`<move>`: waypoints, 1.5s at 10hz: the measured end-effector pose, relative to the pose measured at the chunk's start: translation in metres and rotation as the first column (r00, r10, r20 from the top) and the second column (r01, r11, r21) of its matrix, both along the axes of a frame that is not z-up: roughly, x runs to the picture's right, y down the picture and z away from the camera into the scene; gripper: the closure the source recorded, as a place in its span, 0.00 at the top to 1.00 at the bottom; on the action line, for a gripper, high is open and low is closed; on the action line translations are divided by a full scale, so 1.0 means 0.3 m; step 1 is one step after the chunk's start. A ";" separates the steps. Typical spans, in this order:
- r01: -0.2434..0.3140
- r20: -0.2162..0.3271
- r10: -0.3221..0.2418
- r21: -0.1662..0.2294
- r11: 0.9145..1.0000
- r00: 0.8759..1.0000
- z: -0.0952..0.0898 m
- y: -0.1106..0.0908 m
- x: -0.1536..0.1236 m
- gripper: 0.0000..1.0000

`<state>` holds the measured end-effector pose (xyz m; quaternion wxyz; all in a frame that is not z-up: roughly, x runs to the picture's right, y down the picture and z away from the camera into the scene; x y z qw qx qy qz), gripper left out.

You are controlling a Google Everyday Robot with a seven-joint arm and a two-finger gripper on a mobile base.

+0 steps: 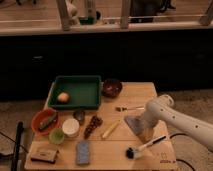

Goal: Wipe purple bowl with towel

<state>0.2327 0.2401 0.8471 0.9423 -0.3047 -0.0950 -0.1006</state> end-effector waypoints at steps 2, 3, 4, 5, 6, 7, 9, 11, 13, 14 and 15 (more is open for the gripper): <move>-0.001 -0.001 0.001 0.000 1.000 1.000 -0.004 -0.002 0.002 0.40; -0.003 -0.003 0.003 0.000 1.000 1.000 -0.007 -0.002 0.007 0.33; -0.003 -0.002 0.003 0.003 1.000 1.000 -0.011 -0.011 0.006 0.21; -0.002 0.000 0.002 0.005 1.000 1.000 -0.018 -0.020 0.003 0.10; -0.001 -0.001 0.001 0.002 1.000 1.000 -0.024 -0.017 0.007 0.02; 0.004 -0.001 -0.004 0.004 1.000 1.000 -0.026 -0.023 0.007 0.00; 0.006 -0.003 -0.006 -0.003 1.000 1.000 -0.023 -0.025 -0.001 0.00; 0.056 -0.018 -0.057 -0.042 0.998 0.998 0.021 -0.056 -0.071 0.00; 0.051 -0.022 -0.052 -0.047 0.998 0.998 0.007 -0.050 -0.055 0.00; 0.061 -0.023 -0.062 -0.050 0.997 0.998 0.008 -0.051 -0.057 0.00; 0.059 -0.023 -0.060 -0.048 0.997 0.998 0.008 -0.051 -0.056 0.00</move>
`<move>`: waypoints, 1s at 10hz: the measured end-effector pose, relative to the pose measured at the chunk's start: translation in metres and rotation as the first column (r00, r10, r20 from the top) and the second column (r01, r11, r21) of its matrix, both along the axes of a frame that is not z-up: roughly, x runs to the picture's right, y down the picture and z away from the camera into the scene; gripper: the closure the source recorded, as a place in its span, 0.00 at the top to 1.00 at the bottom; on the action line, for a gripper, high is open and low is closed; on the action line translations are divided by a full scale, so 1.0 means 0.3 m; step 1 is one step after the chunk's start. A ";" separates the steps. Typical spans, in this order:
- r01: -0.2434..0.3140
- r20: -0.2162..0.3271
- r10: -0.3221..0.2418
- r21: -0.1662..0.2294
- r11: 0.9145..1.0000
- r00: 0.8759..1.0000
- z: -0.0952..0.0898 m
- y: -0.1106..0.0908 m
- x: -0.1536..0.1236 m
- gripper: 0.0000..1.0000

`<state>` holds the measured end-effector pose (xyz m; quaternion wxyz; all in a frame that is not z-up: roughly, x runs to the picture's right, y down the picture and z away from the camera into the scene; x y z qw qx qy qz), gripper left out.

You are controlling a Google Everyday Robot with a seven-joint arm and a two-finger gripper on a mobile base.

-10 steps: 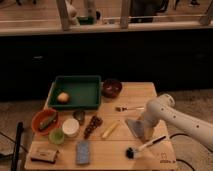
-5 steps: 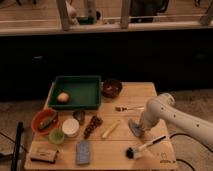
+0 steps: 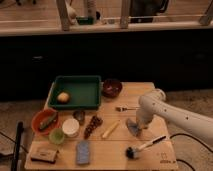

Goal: Wipe purple bowl with towel

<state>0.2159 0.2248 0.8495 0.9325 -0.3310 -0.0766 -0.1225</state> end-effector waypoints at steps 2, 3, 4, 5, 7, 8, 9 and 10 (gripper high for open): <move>0.035 -0.002 -0.035 0.010 0.999 0.999 0.006 -0.055 -0.048 0.00; 0.060 -0.004 -0.060 0.015 0.998 0.998 -0.002 -0.112 -0.092 0.00; 0.078 -0.007 -0.077 0.022 0.997 0.997 -0.011 -0.144 -0.107 0.00; 0.088 -0.009 -0.087 0.024 0.996 0.996 -0.019 -0.154 -0.114 0.00; 0.104 -0.013 -0.104 0.035 0.994 0.995 -0.040 -0.177 -0.116 0.00; 0.109 -0.016 -0.108 0.040 0.993 0.994 -0.051 -0.185 -0.111 0.00; 0.111 -0.018 -0.110 0.045 0.993 0.994 -0.063 -0.191 -0.110 0.00; 0.114 -0.021 -0.113 0.050 0.992 0.993 -0.078 -0.198 -0.106 0.00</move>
